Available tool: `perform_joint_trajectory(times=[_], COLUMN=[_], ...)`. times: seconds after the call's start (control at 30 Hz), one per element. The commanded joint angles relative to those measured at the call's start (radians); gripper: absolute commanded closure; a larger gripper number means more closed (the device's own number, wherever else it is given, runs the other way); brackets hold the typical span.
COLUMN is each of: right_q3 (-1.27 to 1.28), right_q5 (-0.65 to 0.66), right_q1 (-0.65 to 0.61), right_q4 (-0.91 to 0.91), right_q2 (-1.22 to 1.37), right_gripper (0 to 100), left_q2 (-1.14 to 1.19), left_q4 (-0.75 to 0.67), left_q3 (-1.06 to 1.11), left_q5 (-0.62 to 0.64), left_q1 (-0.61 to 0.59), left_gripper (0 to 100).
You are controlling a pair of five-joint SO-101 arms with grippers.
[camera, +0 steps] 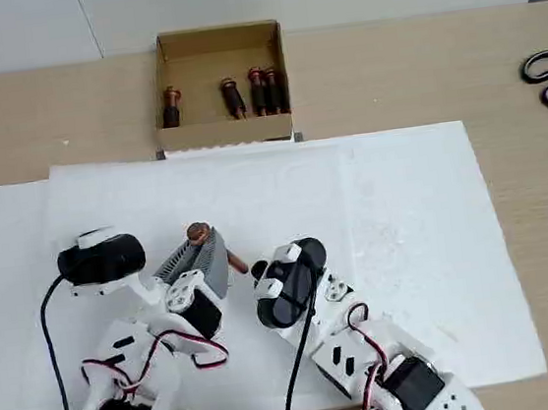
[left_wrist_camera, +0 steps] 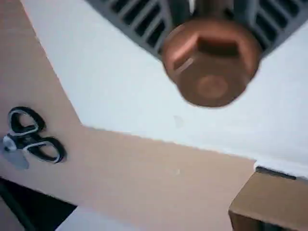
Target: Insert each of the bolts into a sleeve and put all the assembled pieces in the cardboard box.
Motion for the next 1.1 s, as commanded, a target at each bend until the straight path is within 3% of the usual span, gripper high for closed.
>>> perform_joint_trajectory(times=[0.0, 0.33, 1.07], right_q3=[0.015, 0.015, 0.015], right_q5=[-0.009, -0.009, -0.003], right_q1=[-0.008, -0.071, -0.022], right_q4=[-0.004, -0.004, -0.025], right_q2=[-0.012, -0.010, -0.013], right_gripper=[99.5, 99.5, 99.5], left_q2=[-0.011, -0.009, -0.008], left_q4=[-0.003, -0.011, 0.054], left_q3=[-0.054, -0.054, -0.085], left_q5=[0.003, 0.003, 0.000], left_q1=[0.005, 0.041, 0.052], left_gripper=[99, 99, 99])
